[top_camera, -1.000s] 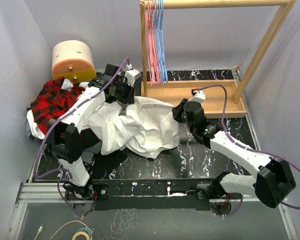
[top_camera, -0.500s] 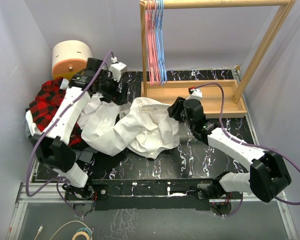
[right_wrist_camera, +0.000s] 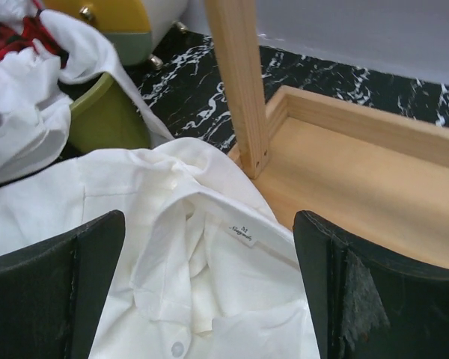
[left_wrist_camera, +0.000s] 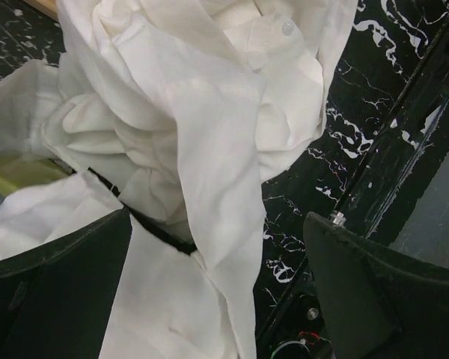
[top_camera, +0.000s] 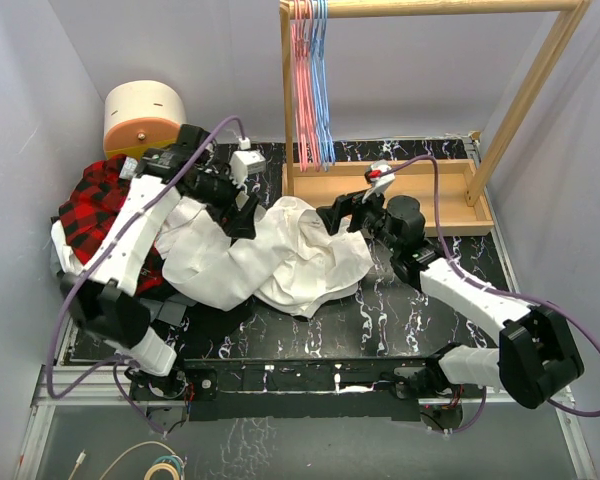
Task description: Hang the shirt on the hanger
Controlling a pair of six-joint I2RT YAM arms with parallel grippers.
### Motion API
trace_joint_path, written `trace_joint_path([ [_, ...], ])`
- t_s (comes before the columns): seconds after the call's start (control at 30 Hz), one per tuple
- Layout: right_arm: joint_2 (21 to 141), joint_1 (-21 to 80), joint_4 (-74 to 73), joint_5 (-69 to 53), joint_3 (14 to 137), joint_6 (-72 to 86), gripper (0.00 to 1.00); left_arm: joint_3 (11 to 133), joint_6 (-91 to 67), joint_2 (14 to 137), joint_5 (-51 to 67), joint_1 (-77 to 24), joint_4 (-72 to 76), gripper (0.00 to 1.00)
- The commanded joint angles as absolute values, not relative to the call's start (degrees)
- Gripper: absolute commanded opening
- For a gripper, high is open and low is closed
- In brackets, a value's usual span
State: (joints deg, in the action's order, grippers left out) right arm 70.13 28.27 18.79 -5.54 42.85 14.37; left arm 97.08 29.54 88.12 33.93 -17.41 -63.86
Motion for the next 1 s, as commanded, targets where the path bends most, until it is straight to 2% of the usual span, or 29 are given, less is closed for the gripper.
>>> trace_joint_path([
  [0.0,73.1,28.2,32.3,-18.0,40.9,-2.3,1.0,98.9,29.2,94.9,35.1,-19.5,-62.4,0.97],
  [0.13,77.1,25.7,30.5,-28.3,43.1,-10.3,1.0,97.4,29.6,99.3,36.0,-19.8,-59.5,0.97],
  [0.23,80.8,22.6,28.8,-34.2,45.9,-10.9,0.98,97.6,30.4,101.7,38.7,-19.9,-60.1,0.89],
  [0.3,83.0,21.7,27.7,-37.0,47.5,-12.0,0.97,97.8,30.5,102.0,39.7,-20.0,-60.6,0.74],
  [0.33,84.1,21.6,26.4,-37.9,48.7,-13.0,0.97,97.7,30.5,101.9,39.8,-20.0,-60.5,0.61],
  [0.4,86.2,21.6,23.6,-39.2,51.1,-14.9,0.96,97.8,30.5,101.3,39.6,-20.0,-60.6,0.28],
  [0.47,88.9,21.5,21.5,-39.4,53.6,-16.1,0.96,98.8,30.4,100.2,38.9,-20.0,-61.4,0.07],
  [0.5,89.8,21.5,21.4,-39.1,54.5,-16.4,0.96,99.9,30.4,99.4,38.6,-20.0,-62.2,0.0],
  [0.8,97.0,21.6,19.1,-42.9,60.8,-16.7,0.91,101.8,30.4,88.2,27.3,-20.0,-63.1,0.0],
  [0.97,97.4,21.5,24.0,-43.2,60.1,-13.1,0.9,102.0,30.3,85.1,18.3,-20.0,-62.2,0.0],
])
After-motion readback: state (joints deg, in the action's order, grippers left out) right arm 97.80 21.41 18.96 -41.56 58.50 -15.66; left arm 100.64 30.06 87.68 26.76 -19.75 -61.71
